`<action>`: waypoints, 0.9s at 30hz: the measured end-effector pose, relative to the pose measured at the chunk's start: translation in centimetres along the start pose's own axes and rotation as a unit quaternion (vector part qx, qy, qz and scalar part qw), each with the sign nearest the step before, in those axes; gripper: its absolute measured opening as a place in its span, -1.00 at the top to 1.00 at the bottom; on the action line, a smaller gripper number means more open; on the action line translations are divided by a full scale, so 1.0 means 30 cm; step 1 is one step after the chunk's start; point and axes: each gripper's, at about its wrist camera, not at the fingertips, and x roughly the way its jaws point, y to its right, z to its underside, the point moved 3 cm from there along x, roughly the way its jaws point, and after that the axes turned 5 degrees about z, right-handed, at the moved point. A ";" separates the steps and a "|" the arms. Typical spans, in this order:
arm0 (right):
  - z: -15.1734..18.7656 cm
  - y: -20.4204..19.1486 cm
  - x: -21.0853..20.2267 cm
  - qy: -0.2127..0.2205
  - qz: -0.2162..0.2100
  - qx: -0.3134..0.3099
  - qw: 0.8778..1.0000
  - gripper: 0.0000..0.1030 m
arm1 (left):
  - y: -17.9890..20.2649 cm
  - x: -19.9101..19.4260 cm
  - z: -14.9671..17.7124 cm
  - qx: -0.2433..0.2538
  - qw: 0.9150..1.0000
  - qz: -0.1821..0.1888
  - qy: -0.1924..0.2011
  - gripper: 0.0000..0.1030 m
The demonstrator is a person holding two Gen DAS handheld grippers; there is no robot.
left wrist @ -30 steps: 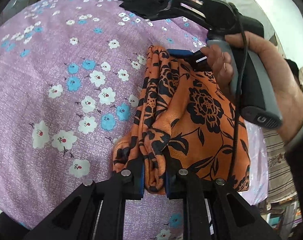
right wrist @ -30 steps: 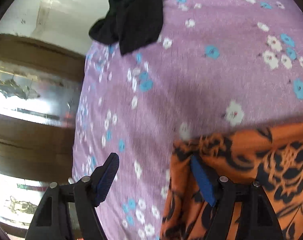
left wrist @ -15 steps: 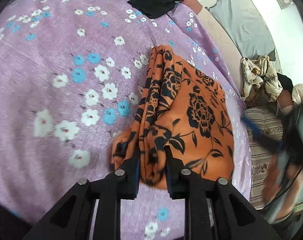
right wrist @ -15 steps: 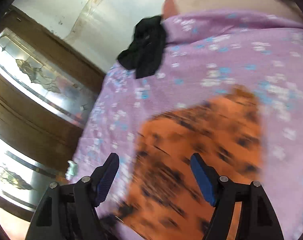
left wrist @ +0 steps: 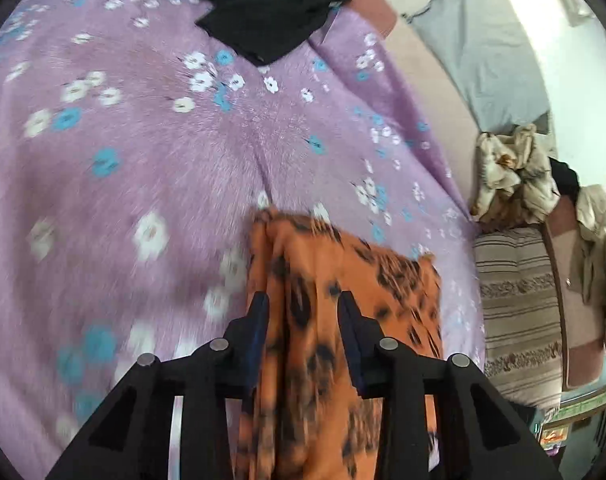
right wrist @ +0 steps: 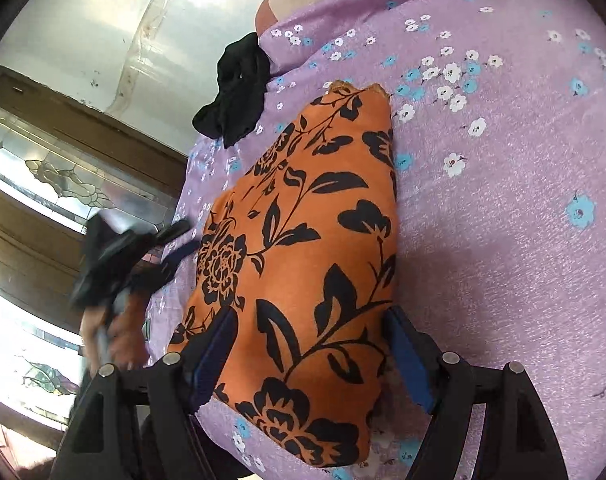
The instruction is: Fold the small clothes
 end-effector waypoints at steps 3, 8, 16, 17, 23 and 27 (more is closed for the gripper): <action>0.013 0.032 0.015 -0.011 -0.005 0.011 1.000 -0.52 | 0.015 0.049 -0.049 0.007 1.000 -0.012 0.001 0.46; 0.023 0.060 0.034 -0.019 -0.014 0.016 1.000 -0.52 | 0.030 0.077 -0.092 0.066 0.994 -0.082 0.042 0.80; -0.005 0.053 0.018 -0.009 -0.010 0.015 1.000 -0.52 | 0.051 -0.084 -0.030 0.093 0.987 -0.099 0.082 0.40; -0.008 0.052 0.007 -0.005 -0.013 0.017 1.000 -0.52 | 0.069 -0.126 0.011 0.098 0.988 -0.084 0.081 0.34; -0.015 0.048 -0.015 -0.001 -0.034 0.038 0.999 -0.53 | 0.130 -0.200 0.273 0.120 0.992 -0.016 0.044 -0.13; 0.007 0.025 0.028 -0.028 -0.021 0.038 0.999 -0.57 | 0.063 -0.145 0.390 0.090 0.995 -0.032 0.015 -0.02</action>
